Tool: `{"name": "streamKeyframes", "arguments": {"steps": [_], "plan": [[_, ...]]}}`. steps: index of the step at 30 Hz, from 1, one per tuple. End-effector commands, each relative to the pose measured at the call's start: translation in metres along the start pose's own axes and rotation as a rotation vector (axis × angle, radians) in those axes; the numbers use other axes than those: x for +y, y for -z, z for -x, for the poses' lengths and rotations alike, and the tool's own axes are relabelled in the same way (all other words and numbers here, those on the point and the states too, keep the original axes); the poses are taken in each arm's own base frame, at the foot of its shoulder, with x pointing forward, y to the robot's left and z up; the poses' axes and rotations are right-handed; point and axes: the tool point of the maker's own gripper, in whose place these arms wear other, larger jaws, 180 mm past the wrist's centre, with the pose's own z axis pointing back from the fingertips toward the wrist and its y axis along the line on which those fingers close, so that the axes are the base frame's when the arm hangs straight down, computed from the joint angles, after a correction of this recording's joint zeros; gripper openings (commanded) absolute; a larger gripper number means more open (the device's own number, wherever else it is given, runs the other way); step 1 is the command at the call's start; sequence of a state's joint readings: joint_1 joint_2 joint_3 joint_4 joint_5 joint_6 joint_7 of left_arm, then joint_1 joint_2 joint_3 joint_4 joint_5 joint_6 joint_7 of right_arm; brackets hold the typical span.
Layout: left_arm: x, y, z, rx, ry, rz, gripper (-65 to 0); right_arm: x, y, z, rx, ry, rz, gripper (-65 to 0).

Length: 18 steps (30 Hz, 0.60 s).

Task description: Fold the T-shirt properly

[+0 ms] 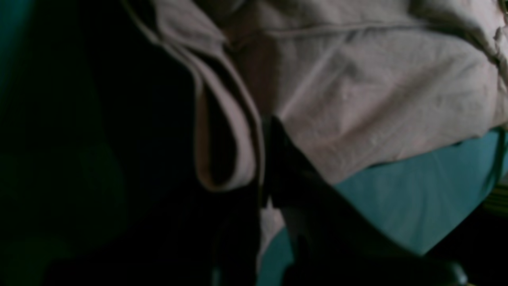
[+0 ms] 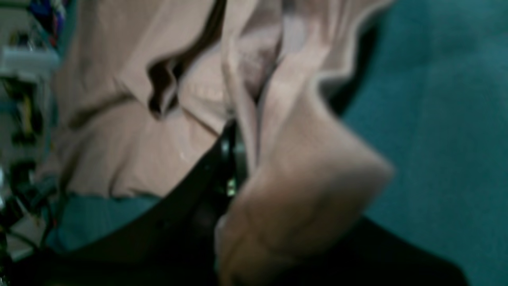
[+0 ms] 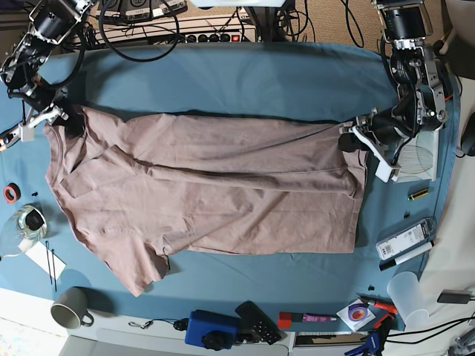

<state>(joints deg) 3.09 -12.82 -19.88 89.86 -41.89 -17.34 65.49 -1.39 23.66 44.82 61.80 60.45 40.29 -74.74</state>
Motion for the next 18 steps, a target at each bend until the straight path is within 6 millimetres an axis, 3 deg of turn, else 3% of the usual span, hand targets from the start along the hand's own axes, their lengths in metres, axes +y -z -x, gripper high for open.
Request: {"name": "streamKeyframes", "arguments": {"steps": [1, 7, 14, 18], "plan": [[0.009, -0.004, 0.014, 0.077, 0.017, -0.058, -65.0, -0.004, -0.009, -0.012, 0.0, -0.03, 0.029, -65.0], [0.009, -0.023, 0.011, 0.055, 0.078, -0.133, -65.0, 0.0, -0.023, -0.021, 0.023, -0.045, -0.001, -65.0], [0.004, -0.039, 0.034, 0.066, 0.122, -0.167, -65.0, 0.007, -0.027, -0.026, -0.01, -0.041, -0.041, -65.0], [0.006, -0.048, 0.042, 0.063, 0.119, -0.183, -65.0, 0.014, -0.041, -0.017, -0.006, -0.088, -0.043, -65.0]]}}
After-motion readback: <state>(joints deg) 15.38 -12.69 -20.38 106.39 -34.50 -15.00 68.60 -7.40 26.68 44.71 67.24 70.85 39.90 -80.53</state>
